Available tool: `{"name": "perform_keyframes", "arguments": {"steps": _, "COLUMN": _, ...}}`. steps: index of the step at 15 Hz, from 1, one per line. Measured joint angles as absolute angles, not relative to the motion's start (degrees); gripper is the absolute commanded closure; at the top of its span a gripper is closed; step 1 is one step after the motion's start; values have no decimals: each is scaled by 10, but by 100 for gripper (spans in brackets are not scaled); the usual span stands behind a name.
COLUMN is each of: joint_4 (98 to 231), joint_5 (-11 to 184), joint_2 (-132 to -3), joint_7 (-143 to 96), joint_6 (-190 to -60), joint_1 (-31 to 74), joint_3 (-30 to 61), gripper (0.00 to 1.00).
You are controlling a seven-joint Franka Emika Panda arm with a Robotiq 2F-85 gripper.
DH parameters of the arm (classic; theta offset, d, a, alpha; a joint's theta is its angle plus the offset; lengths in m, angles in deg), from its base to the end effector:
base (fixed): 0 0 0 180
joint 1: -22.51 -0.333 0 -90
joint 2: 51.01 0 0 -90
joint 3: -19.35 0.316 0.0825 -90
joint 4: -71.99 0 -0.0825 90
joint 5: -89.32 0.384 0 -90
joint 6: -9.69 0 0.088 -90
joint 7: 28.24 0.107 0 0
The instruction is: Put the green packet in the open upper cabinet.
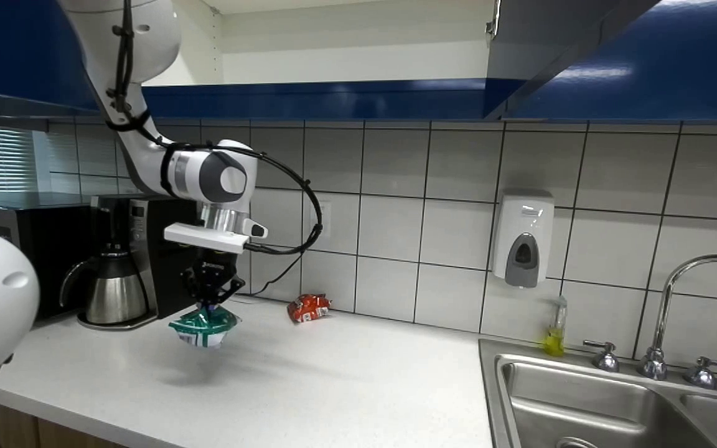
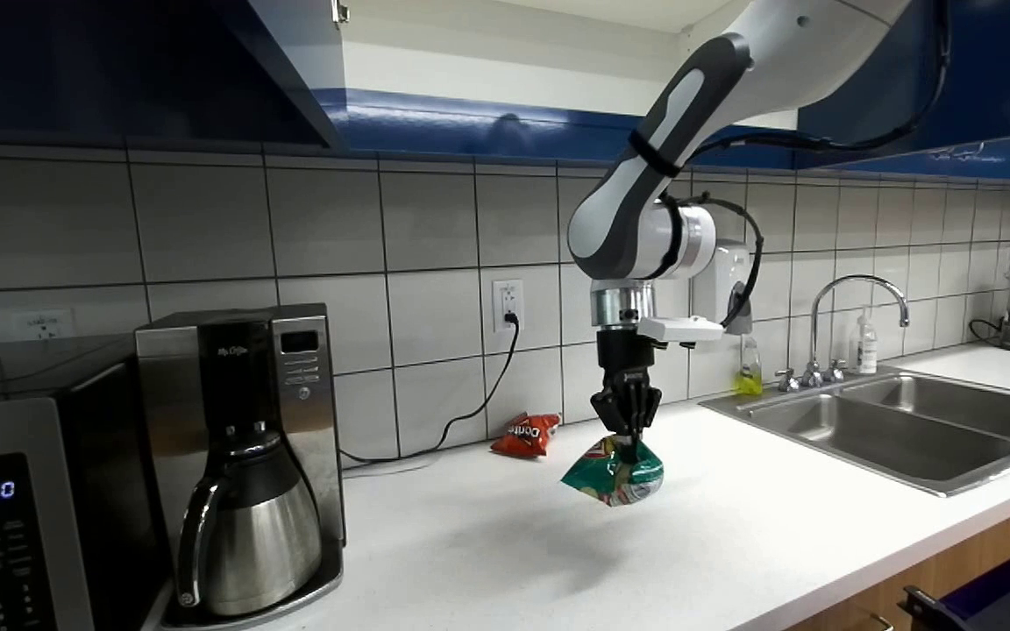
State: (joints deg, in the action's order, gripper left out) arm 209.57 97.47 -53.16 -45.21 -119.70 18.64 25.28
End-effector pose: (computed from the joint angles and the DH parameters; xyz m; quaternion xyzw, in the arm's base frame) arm 0.4655 0.0844 0.2852 -0.9778 -0.1816 0.0864 0.0581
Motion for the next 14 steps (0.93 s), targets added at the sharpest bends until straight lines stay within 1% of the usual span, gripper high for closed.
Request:
{"name": "perform_keyframes", "arguments": {"steps": 8, "joint_4": 2213, "joint_5": 1037, "joint_2": -369, "joint_7": -436, "joint_6": -1127, "joint_1": 139, "joint_3": 256, "gripper": 100}}
{"name": "perform_keyframes", "arguments": {"steps": 14, "joint_4": 2230, "joint_5": 1040, "joint_2": -269, "joint_7": -406, "joint_6": -1045, "joint_1": 126, "joint_3": 255, "gripper": 100}}
